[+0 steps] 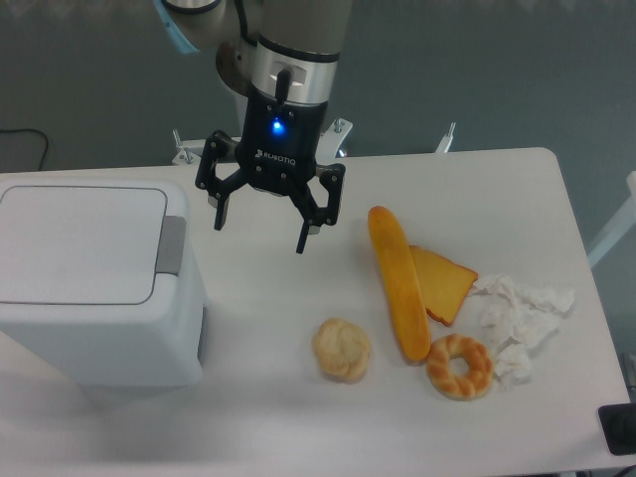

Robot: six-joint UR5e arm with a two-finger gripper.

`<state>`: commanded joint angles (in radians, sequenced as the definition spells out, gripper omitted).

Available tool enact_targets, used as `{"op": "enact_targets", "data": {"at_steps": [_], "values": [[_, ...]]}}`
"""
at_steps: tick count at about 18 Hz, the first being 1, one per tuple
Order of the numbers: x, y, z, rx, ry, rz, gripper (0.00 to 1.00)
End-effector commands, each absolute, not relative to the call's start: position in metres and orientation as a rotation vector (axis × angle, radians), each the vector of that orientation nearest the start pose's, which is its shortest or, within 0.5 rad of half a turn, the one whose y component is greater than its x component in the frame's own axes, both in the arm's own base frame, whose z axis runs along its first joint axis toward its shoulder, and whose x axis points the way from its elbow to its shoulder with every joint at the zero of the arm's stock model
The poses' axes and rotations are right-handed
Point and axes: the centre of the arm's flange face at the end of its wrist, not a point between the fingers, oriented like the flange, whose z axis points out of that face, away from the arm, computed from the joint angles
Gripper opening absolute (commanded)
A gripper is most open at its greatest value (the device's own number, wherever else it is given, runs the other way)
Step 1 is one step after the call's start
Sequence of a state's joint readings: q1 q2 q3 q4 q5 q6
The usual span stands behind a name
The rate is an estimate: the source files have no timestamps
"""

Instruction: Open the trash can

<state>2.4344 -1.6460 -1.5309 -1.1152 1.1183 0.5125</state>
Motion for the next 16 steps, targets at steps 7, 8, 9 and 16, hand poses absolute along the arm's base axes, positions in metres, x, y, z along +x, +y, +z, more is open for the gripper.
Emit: {"op": "enact_targets", "data": {"at_steps": [7,8,9,16], "values": [[-0.306,0.498,0.527,-2.506,-0.425,-0.154,1.0],[-0.306,0.498,0.527,-2.504,-0.435,-0.161,1.0],[-0.305,0.499,0.527,-2.502,-0.434,-0.165,1.0],[-0.3,0.501,0.516,-2.51,-0.476,-0.21,1.0]]}}
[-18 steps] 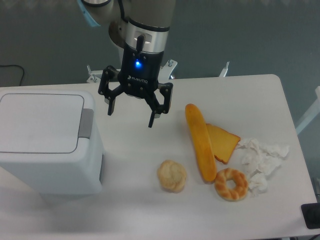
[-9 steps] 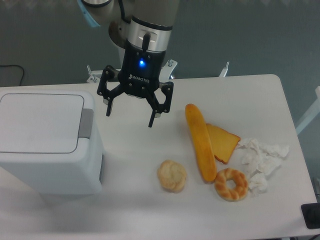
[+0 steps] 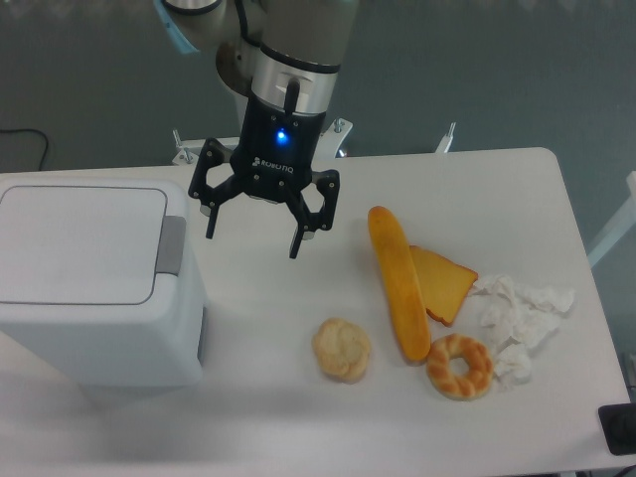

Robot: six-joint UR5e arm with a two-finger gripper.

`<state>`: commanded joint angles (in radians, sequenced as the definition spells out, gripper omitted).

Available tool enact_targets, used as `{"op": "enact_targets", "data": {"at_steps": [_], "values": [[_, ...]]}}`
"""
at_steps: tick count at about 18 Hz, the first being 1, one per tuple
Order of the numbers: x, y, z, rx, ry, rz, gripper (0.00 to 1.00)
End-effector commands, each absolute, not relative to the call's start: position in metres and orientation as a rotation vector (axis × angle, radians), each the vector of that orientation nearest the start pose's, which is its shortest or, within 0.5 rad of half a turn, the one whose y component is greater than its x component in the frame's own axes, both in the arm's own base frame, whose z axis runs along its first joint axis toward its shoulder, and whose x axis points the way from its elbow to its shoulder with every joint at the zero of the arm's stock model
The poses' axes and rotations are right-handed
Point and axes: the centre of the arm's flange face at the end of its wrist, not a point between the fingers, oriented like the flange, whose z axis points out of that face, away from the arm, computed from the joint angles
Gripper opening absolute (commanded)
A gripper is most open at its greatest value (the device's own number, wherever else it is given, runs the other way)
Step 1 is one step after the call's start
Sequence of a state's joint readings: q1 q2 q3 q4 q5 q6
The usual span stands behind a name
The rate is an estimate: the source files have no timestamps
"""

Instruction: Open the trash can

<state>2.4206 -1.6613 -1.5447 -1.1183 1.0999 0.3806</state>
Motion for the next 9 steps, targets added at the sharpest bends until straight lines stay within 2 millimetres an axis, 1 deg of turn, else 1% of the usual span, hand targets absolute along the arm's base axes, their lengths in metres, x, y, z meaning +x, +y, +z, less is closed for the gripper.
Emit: {"op": "enact_targets", "data": {"at_steps": [3,9], "values": [[-0.296,0.5021,0.5132,-2.493,-0.472,-0.257,1.0],[-0.2954,0.5026,0.5142,-2.491,-0.469,-0.255,1.0]]}}
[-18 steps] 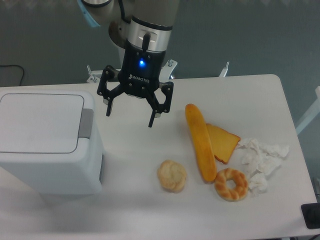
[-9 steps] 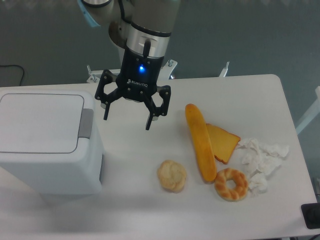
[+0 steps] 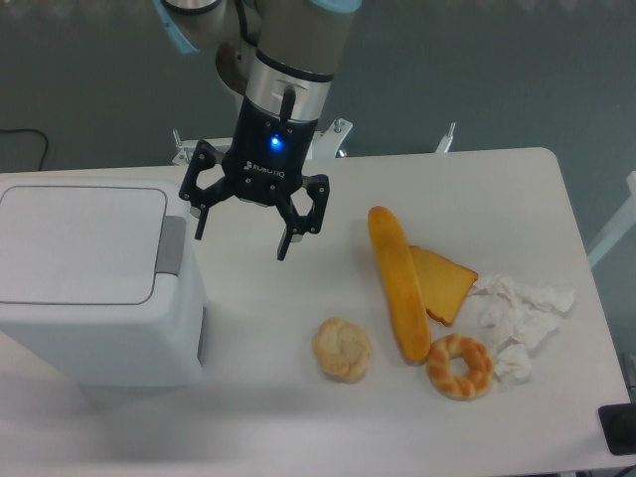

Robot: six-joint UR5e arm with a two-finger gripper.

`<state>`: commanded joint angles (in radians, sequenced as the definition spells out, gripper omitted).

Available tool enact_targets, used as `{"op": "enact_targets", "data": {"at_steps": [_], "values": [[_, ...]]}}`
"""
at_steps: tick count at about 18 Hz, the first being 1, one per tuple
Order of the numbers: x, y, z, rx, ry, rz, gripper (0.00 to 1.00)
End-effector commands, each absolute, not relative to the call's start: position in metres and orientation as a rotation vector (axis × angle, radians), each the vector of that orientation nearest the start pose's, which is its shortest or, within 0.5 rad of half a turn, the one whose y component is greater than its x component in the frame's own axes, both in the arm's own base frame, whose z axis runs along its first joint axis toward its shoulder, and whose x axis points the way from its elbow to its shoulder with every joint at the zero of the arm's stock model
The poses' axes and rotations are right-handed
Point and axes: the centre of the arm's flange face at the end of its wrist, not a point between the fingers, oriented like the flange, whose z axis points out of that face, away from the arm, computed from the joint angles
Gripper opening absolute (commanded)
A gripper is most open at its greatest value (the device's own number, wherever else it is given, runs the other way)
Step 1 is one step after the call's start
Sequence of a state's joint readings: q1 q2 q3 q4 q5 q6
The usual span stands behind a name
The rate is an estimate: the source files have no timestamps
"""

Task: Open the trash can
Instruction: 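Lower the open gripper onto the lid's side edge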

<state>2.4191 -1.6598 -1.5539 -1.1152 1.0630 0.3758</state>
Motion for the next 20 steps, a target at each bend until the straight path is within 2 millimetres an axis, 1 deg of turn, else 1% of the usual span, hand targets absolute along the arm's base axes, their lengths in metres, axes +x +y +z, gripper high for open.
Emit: {"op": "enact_targets", "data": {"at_steps": [11,14,20], "values": [[-0.2959,0.5021,0.5174,-2.486,-0.463,-0.25,1.0],[-0.2991,0.5006,0.5201,-2.48,-0.467,-0.244,1.0],[-0.2985,0.5022,0.5226,-2.456,-0.456,-0.281,1.0]]}}
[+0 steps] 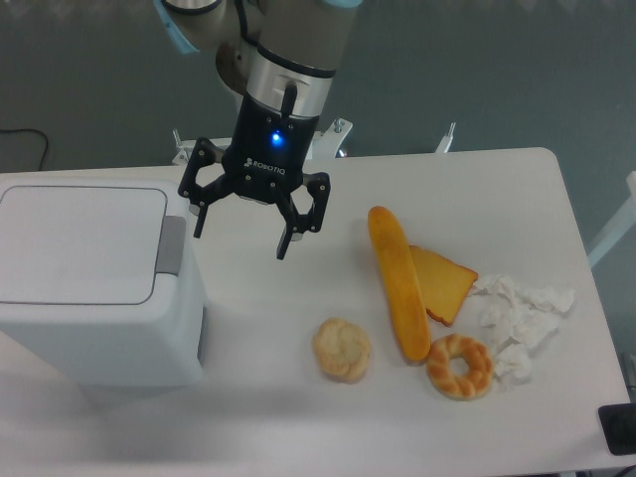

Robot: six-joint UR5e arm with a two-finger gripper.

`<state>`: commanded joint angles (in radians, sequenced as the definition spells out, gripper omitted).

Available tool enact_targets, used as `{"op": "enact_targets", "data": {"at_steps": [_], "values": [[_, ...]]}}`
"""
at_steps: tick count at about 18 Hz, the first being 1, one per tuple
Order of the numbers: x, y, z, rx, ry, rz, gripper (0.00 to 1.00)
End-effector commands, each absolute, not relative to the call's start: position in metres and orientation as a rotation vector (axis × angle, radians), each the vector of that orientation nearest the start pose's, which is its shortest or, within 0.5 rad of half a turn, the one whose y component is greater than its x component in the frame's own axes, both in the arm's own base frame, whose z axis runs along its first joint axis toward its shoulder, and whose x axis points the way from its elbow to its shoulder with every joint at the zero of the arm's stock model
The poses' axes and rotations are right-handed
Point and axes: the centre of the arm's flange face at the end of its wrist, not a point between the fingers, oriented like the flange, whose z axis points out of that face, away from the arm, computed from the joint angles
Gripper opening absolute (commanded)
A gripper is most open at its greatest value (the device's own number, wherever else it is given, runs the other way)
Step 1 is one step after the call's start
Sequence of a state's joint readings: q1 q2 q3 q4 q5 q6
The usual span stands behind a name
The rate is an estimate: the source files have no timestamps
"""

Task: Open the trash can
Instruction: 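Lower the open gripper onto the lid's side edge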

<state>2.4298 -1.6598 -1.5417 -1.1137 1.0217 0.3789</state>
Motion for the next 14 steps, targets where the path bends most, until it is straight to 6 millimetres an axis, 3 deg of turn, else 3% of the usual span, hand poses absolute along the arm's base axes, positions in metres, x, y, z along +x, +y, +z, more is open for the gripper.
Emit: {"op": "enact_targets", "data": {"at_steps": [14], "values": [[-0.2934,0.5049,0.5154,-2.463,-0.475,-0.309,1.0]]}}
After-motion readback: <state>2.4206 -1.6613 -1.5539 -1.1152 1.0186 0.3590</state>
